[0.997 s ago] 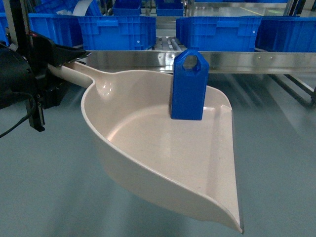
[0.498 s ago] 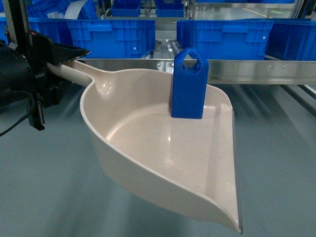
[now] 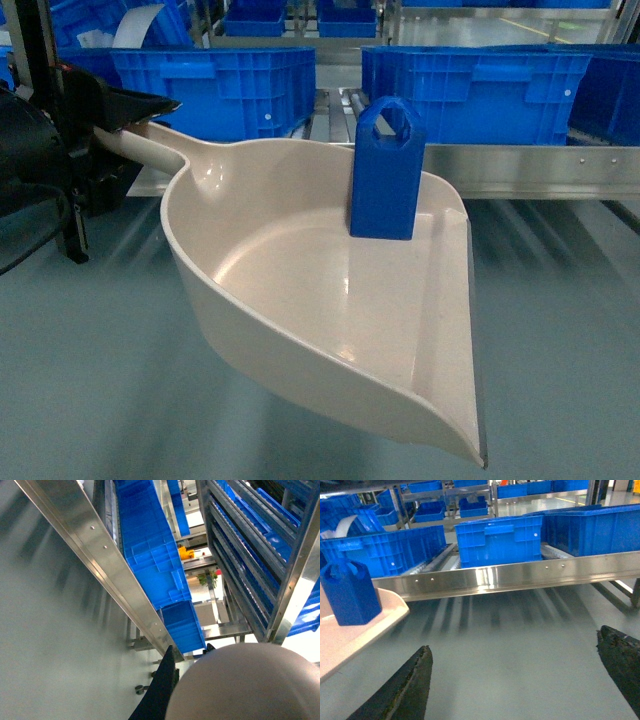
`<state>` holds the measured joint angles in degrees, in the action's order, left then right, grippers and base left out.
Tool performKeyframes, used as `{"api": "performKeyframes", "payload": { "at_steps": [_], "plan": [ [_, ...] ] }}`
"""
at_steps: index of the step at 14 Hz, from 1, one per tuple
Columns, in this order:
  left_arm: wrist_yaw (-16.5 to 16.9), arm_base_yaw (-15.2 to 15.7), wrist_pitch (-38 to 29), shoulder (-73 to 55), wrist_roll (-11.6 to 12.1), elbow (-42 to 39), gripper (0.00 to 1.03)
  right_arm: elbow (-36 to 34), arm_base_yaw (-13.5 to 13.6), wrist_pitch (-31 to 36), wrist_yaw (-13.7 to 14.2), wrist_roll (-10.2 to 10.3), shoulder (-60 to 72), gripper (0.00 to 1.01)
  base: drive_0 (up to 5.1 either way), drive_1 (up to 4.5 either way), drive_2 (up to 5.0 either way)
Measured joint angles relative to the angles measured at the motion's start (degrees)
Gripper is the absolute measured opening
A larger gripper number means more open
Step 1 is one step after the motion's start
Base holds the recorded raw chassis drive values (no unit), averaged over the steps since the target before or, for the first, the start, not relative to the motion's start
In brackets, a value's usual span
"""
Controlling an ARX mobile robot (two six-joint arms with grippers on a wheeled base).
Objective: Place part in tray to right shelf
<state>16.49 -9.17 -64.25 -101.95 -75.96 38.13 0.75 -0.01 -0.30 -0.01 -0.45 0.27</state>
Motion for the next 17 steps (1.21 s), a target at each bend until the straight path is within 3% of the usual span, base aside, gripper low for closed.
{"api": "performKeyframes", "payload": {
  "at_steps": [17],
  "plan": [
    [0.02,0.11,0.42,0.0,-0.07,0.02,0.12,0.0,0.0,0.11,0.0,0.0,0.0,0.98,0.0,4.04,-4.0]
  ]
}}
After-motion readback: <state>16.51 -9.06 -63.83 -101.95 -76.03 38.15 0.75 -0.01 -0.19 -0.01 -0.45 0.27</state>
